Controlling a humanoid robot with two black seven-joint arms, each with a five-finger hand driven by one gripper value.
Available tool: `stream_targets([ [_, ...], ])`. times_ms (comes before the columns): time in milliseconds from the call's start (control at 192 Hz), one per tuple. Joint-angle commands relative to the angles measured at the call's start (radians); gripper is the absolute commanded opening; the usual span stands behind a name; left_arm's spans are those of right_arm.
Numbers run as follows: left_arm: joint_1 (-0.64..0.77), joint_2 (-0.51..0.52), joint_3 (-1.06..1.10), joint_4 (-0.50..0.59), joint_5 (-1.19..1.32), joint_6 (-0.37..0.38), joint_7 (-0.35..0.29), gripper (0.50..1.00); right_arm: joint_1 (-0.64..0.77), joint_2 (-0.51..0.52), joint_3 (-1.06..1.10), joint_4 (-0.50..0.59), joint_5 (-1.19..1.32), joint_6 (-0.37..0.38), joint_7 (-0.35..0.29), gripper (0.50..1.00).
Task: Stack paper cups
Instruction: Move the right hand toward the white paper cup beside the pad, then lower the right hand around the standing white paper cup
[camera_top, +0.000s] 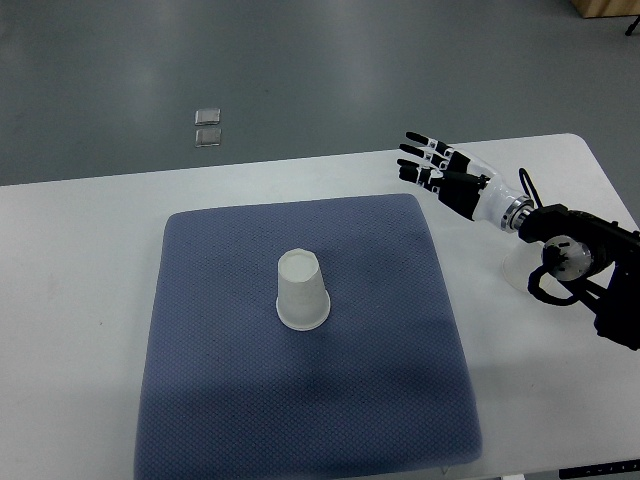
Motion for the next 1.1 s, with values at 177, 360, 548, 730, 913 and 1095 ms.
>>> stream_targets([
  [177,0.000,0.000,0.000,0.000,0.000,0.000,-0.003,1.000,0.002,0.042,0.010,-0.001,-0.029,-0.028,0.004,0.928],
  [360,0.000,0.000,0.000,0.016,0.000,0.000,-0.003,1.000,0.005,0.019,0.015,-0.001,-0.023,-0.020,0.004,0.928],
  [548,-0.002,0.000,0.001,0.008,0.000,0.000,-0.003,1.000,0.007,-0.013,0.021,-0.003,-0.015,-0.040,0.075,0.928],
  [730,-0.002,0.000,0.000,0.011,0.000,0.000,-0.003,1.000,-0.007,-0.034,0.071,-0.004,-0.012,-0.046,0.112,0.928],
  [913,-0.002,0.000,0.000,0.013,0.000,0.000,-0.003,1.000,-0.006,-0.103,0.065,-0.003,-0.035,-0.023,0.107,0.928],
  [1095,-0.002,0.000,0.000,0.013,0.000,0.000,-0.003,1.000,0.033,-0.219,0.067,-0.003,-0.157,0.048,0.107,0.928],
])
